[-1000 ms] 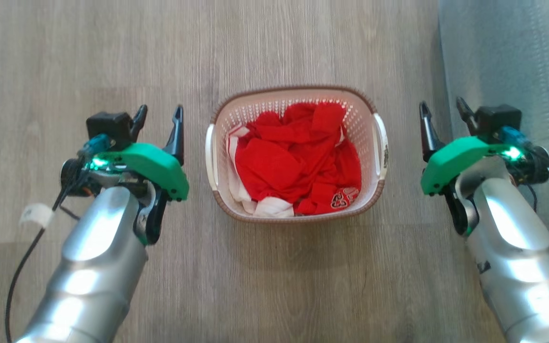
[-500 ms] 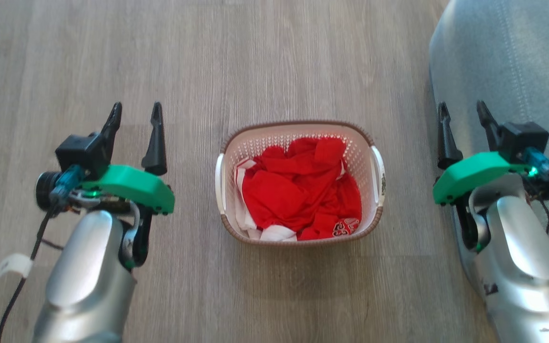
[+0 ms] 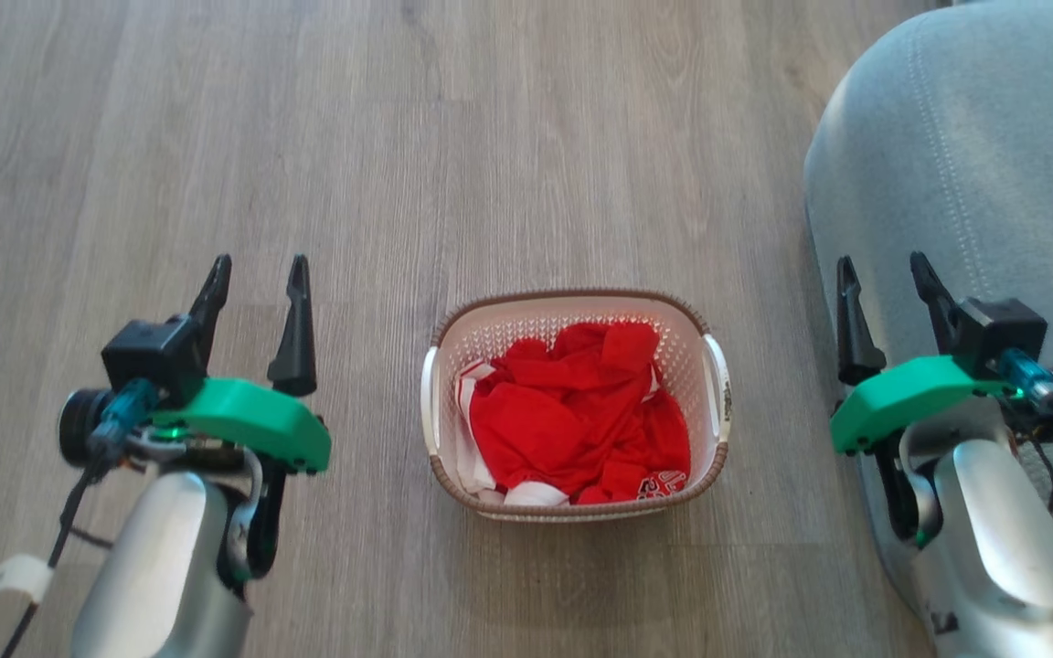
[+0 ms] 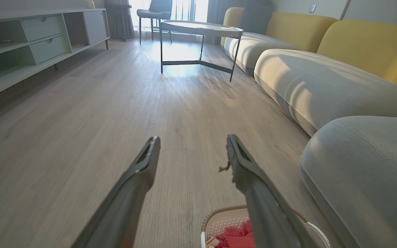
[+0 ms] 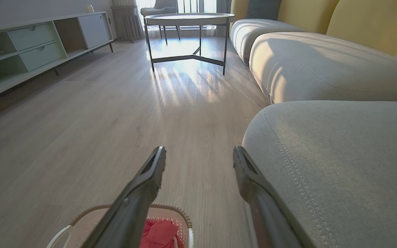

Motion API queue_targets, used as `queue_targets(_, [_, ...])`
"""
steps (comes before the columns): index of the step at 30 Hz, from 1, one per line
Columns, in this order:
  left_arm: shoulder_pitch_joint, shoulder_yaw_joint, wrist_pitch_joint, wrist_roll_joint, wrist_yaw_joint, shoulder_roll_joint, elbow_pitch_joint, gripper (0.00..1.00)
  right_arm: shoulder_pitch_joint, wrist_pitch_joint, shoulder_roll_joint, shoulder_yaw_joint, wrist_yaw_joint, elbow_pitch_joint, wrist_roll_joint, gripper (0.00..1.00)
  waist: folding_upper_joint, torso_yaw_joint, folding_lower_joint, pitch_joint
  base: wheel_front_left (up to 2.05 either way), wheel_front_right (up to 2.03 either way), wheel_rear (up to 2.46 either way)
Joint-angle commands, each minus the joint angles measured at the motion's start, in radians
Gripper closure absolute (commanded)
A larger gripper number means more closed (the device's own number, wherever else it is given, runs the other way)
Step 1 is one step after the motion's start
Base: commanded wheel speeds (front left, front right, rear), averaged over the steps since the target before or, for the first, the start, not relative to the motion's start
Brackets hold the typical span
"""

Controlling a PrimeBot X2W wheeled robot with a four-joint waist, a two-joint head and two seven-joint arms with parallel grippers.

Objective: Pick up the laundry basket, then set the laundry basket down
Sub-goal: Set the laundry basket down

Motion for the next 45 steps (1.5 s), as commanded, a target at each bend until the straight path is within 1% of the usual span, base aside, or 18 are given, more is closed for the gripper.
queue_targets(1, [-0.008, 0.032, 0.012, 0.005, 0.011, 0.034, -0.056, 0.0, 0.001, 0.008, 0.011, 0.017, -0.006, -0.052, -0.004, 0.0, -0.0001, -0.002, 0.0001, -0.012, 0.0, 0.0, 0.0])
queue_targets(9, [0.078, 0.032, 0.085, 0.002, 0.048, 0.056, -0.202, 0.0, 0.086, 0.079, 0.013, 0.017, -0.006, -0.212, -0.01, 0.0, -0.0001, -0.009, 0.0001, -0.044, 0.0, 0.0, 0.0])
queue_targets(10, [0.099, 0.033, 0.095, 0.002, 0.058, 0.06, -0.229, 0.0, 0.108, 0.099, 0.013, 0.016, -0.006, -0.25, -0.011, 0.0, -0.0001, -0.012, 0.0001, -0.052, 0.0, 0.0, 0.0])
queue_targets(16, [0.159, 0.029, 0.119, 0.001, 0.08, 0.065, -0.284, 0.0, 0.175, 0.143, 0.014, 0.018, -0.006, -0.335, -0.016, 0.0, -0.0001, -0.017, 0.0001, -0.082, 0.0, 0.0, 0.0])
queue_targets(27, [0.243, 0.016, 0.141, -0.006, 0.095, 0.076, -0.305, 0.0, 0.256, 0.178, 0.015, 0.012, -0.006, -0.379, -0.015, 0.0, -0.0001, -0.028, 0.0001, -0.127, 0.0, 0.0, 0.0])
queue_targets(32, [0.248, 0.021, 0.135, -0.006, 0.107, 0.077, -0.313, 0.0, 0.262, 0.185, 0.016, 0.013, -0.006, -0.395, -0.017, 0.0, -0.0001, -0.031, 0.0001, -0.127, 0.0, 0.0, 0.0])
queue_targets(45, [0.245, 0.024, 0.132, -0.013, 0.118, 0.082, -0.314, 0.0, 0.264, 0.191, 0.016, 0.01, -0.006, -0.408, -0.012, 0.0, -0.0001, -0.034, 0.0001, -0.123, 0.0, 0.0, 0.0])
